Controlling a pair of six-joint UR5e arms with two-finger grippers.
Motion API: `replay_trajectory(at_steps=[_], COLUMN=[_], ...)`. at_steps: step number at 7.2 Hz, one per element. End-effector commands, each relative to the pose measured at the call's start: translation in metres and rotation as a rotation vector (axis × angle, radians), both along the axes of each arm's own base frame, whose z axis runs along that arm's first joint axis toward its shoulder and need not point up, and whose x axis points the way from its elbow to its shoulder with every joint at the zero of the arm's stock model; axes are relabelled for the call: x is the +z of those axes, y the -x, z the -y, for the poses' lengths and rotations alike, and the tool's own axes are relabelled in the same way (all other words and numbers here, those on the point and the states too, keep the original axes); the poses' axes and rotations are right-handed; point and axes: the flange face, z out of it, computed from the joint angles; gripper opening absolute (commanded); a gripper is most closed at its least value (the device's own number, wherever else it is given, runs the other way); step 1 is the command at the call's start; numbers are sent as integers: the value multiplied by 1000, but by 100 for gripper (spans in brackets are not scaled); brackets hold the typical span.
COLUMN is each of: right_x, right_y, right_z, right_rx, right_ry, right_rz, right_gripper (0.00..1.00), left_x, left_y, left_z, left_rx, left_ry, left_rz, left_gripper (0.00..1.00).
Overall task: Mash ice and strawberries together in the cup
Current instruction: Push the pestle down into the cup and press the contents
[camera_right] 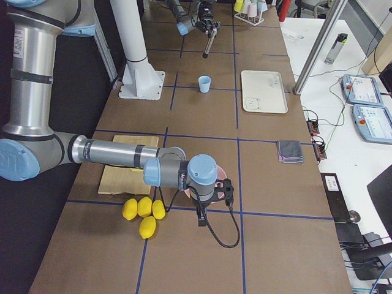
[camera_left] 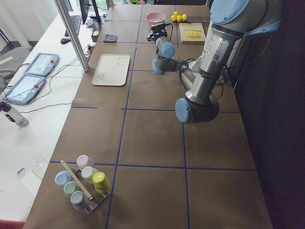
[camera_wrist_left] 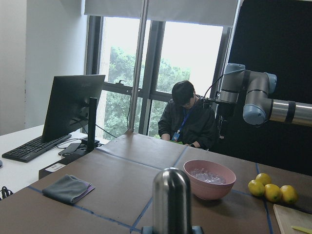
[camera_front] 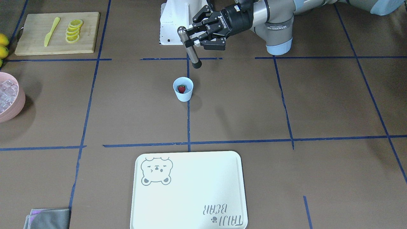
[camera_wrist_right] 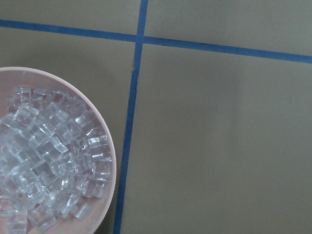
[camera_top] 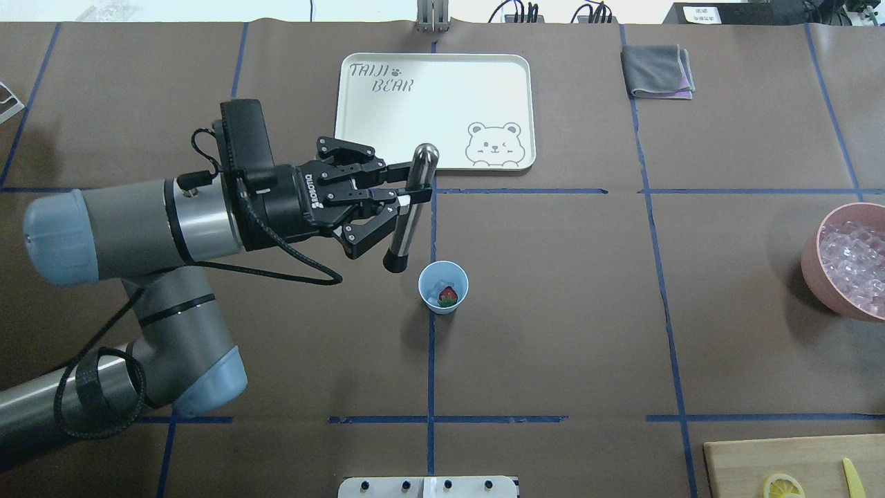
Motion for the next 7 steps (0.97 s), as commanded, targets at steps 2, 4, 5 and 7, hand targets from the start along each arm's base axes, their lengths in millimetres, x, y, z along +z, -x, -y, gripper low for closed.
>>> replay_trajectory(at_steps=[2, 4, 5, 7], right_x=[0, -1, -1, -1], right_y=[-1, -1, -1, -1], right_z=[0, 0, 0, 1], right_rx=[1, 1, 1, 1], right_ry=[0, -2, -2, -3], right_rz=[-3, -3, -3, -4], right_gripper=[100, 100, 100, 100], left_x=[44, 43, 38, 44], left_y=[-72, -75, -77, -100], left_z=[12, 14, 16, 5], left_rx=[-33, -35, -49, -39], left_ry=[19, 18, 25, 49], left_rz=[-48, -56, -66, -55], left_gripper=[0, 0, 0, 0])
